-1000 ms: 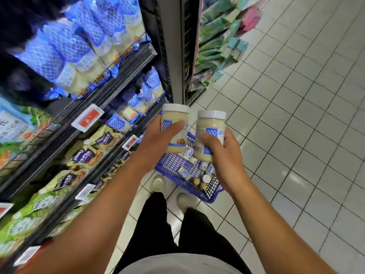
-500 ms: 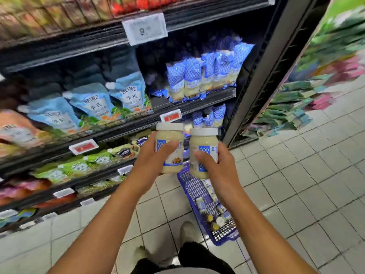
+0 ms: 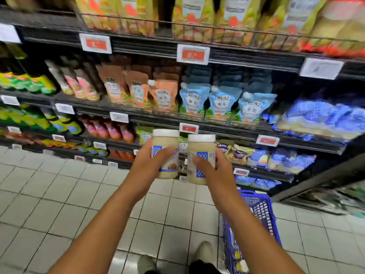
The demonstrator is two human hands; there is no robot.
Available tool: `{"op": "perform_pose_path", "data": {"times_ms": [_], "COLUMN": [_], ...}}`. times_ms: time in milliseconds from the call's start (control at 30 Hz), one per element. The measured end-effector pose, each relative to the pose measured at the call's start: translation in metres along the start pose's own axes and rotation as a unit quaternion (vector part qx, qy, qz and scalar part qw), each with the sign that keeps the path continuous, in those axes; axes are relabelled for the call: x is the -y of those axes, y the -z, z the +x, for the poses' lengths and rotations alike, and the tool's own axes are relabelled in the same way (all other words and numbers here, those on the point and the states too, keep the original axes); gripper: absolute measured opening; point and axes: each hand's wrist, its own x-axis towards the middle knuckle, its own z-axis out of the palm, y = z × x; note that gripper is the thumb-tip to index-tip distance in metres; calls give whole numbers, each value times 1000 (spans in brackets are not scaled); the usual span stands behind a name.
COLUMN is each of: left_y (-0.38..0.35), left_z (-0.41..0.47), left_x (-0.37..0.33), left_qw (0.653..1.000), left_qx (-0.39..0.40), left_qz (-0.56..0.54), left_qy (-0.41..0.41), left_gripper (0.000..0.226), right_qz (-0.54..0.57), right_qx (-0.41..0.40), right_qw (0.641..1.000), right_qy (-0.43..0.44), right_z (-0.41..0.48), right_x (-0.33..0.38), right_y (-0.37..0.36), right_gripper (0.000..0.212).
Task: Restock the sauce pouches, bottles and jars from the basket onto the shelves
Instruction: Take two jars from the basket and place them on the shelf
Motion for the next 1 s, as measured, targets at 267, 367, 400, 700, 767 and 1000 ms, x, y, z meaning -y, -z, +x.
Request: {"op": "perform_pose_path", "data": {"times_ms": [267, 367, 400, 700, 767, 1000], "left_y": [142, 185, 198, 278, 289, 329], "left_z": [-57, -74, -78, -97, -93, -57], "left_x": [-27, -35, -38, -66, -74, -101], "left_qw": [991, 985, 983, 972, 969, 962], "left_qx": [-124, -164, -176, -213, -218, -228], "left_qz": [-21, -25, -28, -50, -55, -68], "left_qy": [-37, -47, -51, -90, -101, -133], "left_gripper": [48, 58, 59, 53, 52, 52], "right_qz": [-7, -2, 0, 1, 4, 22], "right_qx": [129, 167, 178, 251, 256, 271], "right_qw": [992, 986, 984, 968, 966, 962], "right_qy": [12, 20, 23, 31, 30, 35], "right_z": [-11, -19, -21, -22, -16, 20], "right_x": [9, 11, 13, 30, 36, 60], "right_y": [-144, -192, -206, -299, -314, -363], "right_gripper": [26, 25, 25, 30, 34, 52]}}
